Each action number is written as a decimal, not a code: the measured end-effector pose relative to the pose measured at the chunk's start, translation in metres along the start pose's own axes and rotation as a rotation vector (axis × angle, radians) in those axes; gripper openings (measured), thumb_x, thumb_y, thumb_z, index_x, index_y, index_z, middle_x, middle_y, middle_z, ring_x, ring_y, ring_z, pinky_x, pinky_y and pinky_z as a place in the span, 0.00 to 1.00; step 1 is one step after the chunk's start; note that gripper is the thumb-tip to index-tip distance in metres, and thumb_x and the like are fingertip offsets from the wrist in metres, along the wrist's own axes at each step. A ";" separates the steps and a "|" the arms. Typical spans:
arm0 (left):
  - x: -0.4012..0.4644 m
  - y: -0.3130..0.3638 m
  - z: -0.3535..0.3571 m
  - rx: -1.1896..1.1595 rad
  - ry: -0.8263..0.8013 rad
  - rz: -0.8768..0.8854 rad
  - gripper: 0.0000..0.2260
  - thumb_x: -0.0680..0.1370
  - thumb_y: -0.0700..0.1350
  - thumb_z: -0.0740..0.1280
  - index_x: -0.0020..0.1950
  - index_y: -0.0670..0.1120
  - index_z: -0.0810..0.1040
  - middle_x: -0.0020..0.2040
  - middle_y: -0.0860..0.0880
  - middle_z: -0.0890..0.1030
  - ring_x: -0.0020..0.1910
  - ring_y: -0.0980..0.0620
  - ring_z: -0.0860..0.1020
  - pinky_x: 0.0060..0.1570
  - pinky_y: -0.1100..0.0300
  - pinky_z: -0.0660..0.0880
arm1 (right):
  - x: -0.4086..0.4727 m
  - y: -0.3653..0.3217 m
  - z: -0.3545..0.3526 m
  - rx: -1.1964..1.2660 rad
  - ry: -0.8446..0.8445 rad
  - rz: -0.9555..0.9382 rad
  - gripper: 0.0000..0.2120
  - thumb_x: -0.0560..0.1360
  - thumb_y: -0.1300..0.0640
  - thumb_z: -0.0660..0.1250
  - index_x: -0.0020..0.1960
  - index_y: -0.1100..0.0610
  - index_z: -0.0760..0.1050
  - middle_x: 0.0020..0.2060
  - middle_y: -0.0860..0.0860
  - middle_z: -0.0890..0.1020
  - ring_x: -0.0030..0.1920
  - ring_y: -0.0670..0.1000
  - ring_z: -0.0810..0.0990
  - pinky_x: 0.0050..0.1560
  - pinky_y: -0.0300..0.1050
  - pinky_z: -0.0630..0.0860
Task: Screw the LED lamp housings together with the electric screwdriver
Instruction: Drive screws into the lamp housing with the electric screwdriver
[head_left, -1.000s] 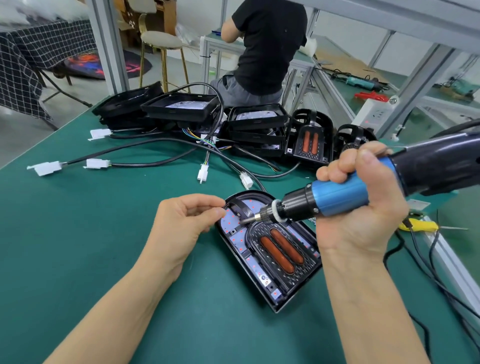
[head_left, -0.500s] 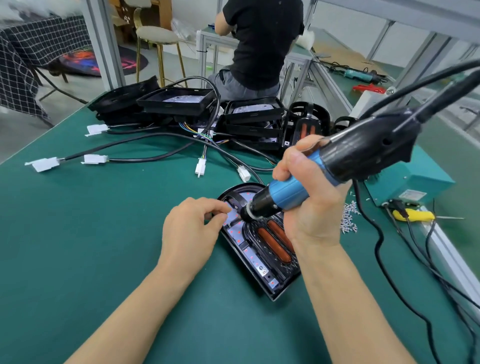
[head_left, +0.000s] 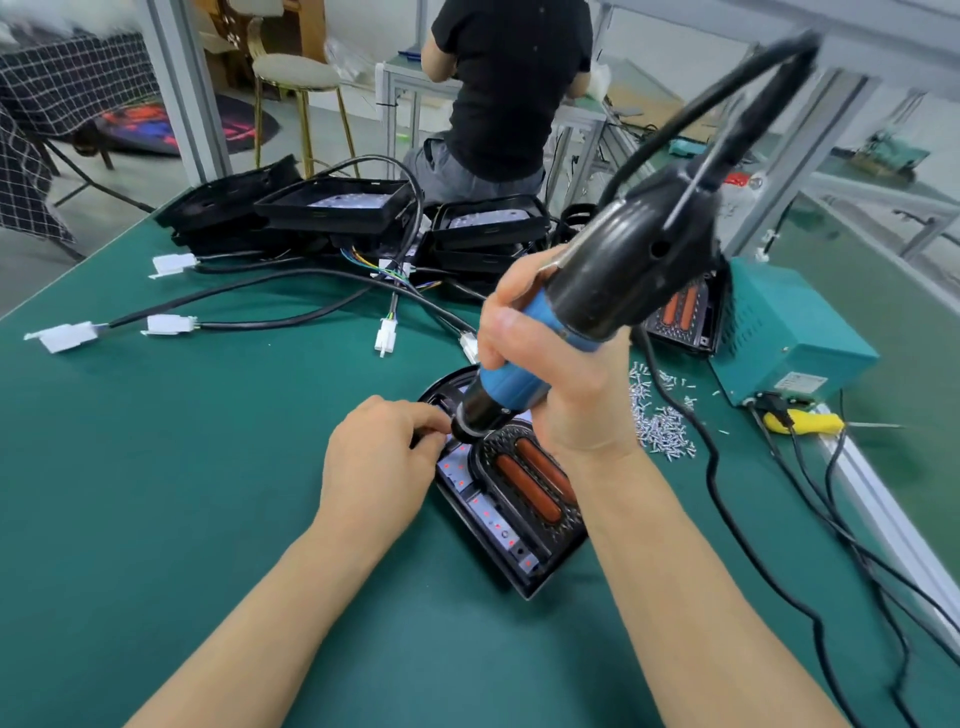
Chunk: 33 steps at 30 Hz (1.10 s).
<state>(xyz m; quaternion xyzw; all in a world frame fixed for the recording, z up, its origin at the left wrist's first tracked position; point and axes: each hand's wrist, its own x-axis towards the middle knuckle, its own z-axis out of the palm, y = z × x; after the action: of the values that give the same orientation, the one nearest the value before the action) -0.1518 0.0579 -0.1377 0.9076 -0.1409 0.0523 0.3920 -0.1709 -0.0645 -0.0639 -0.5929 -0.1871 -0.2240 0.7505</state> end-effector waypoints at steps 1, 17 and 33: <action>0.000 0.000 0.000 0.008 0.007 0.002 0.07 0.73 0.40 0.69 0.44 0.50 0.84 0.24 0.58 0.64 0.31 0.55 0.64 0.35 0.57 0.57 | -0.001 0.000 0.000 0.005 -0.001 0.009 0.10 0.65 0.65 0.69 0.38 0.51 0.76 0.31 0.48 0.76 0.28 0.50 0.73 0.34 0.43 0.73; 0.053 0.086 0.037 0.187 -0.126 0.357 0.09 0.76 0.43 0.65 0.50 0.54 0.83 0.48 0.49 0.82 0.53 0.45 0.76 0.53 0.55 0.70 | -0.010 -0.070 -0.088 0.068 0.676 -0.249 0.10 0.66 0.68 0.68 0.39 0.54 0.73 0.30 0.47 0.76 0.27 0.47 0.74 0.31 0.38 0.72; 0.102 0.111 0.100 0.300 -0.449 0.197 0.12 0.75 0.36 0.64 0.48 0.49 0.84 0.51 0.48 0.83 0.51 0.46 0.80 0.52 0.53 0.76 | -0.048 -0.081 -0.132 -0.121 0.828 -0.206 0.08 0.65 0.66 0.69 0.40 0.58 0.72 0.35 0.52 0.74 0.28 0.51 0.73 0.33 0.41 0.71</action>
<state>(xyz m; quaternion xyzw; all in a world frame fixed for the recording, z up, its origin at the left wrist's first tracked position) -0.0889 -0.1090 -0.1076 0.9263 -0.3021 -0.0919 0.2056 -0.2537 -0.2038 -0.0551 -0.4741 0.0851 -0.5276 0.6997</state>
